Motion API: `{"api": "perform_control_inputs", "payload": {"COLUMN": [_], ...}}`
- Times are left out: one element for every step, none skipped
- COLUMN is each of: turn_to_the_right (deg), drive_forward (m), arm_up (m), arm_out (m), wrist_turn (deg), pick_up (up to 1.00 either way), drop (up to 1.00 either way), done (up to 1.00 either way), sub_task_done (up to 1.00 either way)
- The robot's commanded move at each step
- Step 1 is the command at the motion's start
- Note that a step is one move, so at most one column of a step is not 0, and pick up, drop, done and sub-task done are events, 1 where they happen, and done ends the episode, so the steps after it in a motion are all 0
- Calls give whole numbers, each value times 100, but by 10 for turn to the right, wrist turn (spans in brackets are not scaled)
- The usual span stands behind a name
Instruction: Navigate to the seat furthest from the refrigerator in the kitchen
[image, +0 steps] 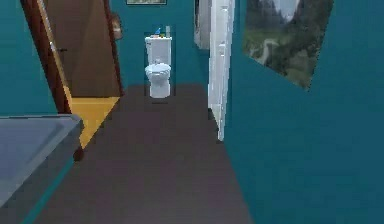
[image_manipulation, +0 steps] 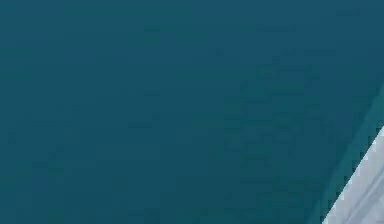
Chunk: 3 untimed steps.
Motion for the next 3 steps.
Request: {"api": "perform_control_inputs", "payload": {"turn_to_the_right": [0,-390,0], "drive_forward": [100,0,100], "arm_up": [0,0,0], "arm_out": [0,0,0], "wrist_turn": [0,0,0], "pick_up": [0,0,0], "drop": [0,0,0], "done": [0,0,0], "sub_task_done": [0,0,0]}}
